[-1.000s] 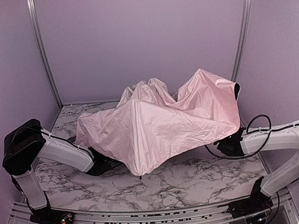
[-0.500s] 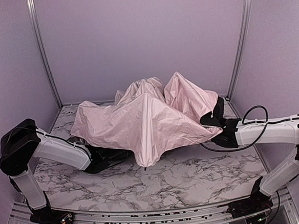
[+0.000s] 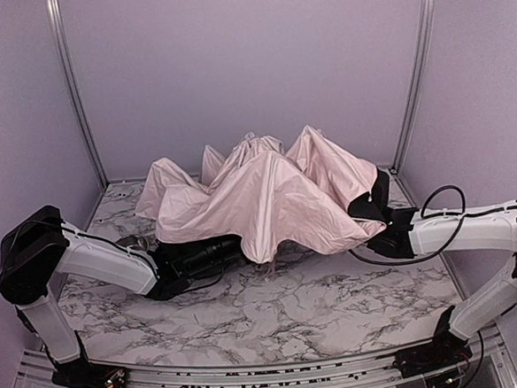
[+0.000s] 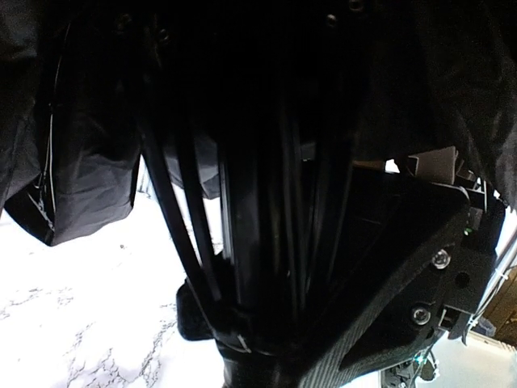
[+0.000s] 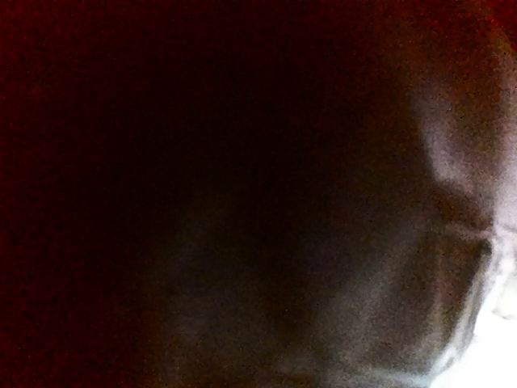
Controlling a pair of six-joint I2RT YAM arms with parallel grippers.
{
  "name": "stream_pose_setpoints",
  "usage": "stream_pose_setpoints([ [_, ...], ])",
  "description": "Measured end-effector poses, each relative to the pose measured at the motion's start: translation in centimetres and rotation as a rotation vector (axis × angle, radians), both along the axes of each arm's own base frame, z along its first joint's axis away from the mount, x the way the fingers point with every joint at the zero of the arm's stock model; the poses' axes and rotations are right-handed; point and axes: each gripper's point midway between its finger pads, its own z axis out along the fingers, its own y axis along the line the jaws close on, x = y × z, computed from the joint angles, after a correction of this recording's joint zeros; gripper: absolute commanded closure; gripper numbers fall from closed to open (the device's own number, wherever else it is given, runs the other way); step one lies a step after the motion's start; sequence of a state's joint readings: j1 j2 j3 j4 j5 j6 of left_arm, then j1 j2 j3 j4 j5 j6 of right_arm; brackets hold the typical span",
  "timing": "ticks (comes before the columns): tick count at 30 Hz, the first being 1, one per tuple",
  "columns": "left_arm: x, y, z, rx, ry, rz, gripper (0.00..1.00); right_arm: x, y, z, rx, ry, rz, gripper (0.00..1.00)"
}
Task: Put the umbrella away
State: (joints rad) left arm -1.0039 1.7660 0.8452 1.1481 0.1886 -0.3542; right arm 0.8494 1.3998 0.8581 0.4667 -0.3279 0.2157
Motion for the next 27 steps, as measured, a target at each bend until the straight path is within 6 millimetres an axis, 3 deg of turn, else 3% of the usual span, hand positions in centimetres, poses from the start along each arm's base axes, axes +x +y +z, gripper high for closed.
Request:
stream_pose_setpoints([
  [4,-1.1,-0.6,-0.2,0.019,-0.033,-0.032,0.7,-0.1,-1.0,0.1,0.014,0.007,-0.023,0.98],
  [9,-2.3,-0.9,-0.6,0.04,-0.066,-0.067,0.59,1.9,-4.6,1.6,0.047,-0.018,-0.14,1.0],
  [17,-5.4,-0.9,-3.6,0.118,-0.093,-0.154,0.55,5.9,-13.5,5.5,0.017,-0.146,-0.397,1.0],
  [21,-7.1,0.7,-4.9,0.158,-0.102,-0.191,0.54,7.8,-16.9,6.8,-0.106,-0.202,-0.475,1.0],
  [27,-8.1,3.8,-3.5,0.181,-0.176,-0.147,0.5,11.0,-21.7,9.3,-0.318,-0.229,-0.666,1.0],
])
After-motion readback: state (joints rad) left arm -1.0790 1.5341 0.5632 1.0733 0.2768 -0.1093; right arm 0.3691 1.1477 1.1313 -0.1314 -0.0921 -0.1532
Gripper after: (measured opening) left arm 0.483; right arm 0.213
